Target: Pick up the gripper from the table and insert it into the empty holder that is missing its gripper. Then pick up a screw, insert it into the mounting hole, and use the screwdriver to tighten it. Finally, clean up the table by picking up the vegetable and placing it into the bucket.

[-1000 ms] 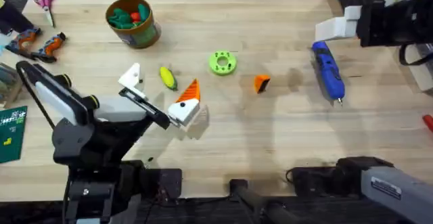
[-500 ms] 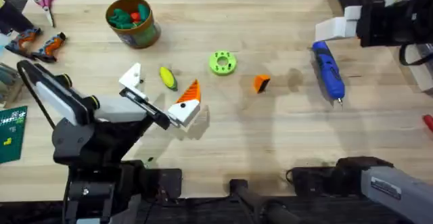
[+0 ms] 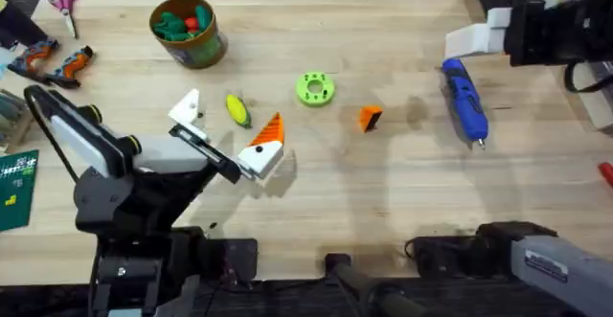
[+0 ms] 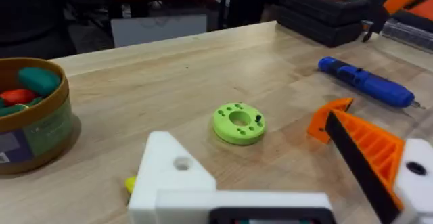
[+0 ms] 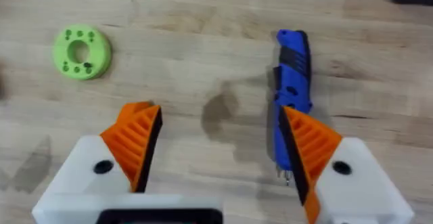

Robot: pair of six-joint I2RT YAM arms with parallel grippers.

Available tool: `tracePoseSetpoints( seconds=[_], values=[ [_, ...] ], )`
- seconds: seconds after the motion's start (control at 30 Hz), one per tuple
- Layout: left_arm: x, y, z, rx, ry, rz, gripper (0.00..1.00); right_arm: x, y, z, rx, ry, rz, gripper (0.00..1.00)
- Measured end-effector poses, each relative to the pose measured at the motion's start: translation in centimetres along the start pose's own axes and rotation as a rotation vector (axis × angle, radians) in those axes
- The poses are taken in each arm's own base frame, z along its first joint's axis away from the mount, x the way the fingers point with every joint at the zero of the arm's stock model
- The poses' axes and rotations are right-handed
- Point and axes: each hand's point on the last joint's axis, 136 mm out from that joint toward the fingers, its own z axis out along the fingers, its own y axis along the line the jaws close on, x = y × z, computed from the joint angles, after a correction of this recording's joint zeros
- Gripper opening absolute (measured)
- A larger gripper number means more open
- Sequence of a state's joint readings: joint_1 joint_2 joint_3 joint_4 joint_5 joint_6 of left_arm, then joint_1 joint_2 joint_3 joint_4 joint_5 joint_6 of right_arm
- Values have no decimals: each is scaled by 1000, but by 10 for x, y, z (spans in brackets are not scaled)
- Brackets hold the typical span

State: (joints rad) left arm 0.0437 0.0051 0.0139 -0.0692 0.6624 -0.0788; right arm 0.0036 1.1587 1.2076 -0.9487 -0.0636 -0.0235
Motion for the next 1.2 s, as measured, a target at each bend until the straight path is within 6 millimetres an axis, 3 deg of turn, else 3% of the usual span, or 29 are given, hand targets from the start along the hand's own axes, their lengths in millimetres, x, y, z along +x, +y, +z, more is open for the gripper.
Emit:
tracePoseSetpoints(
  seconds=[0.23,0.67,0.77,1.0,1.2],
  values=[
    [1,-4,0,23,3,17,985,14,22,0,-89,61,21,994],
    [1,-5,0,30,3,23,985,47,108,21,-176,224,-122,994],
    [1,-5,0,30,3,25,985,56,117,33,-150,277,-134,994],
    [1,-5,0,30,3,25,985,70,132,83,-70,379,-177,993],
    [1,-5,0,30,3,25,985,88,134,113,-32,470,-203,962]
  ],
)
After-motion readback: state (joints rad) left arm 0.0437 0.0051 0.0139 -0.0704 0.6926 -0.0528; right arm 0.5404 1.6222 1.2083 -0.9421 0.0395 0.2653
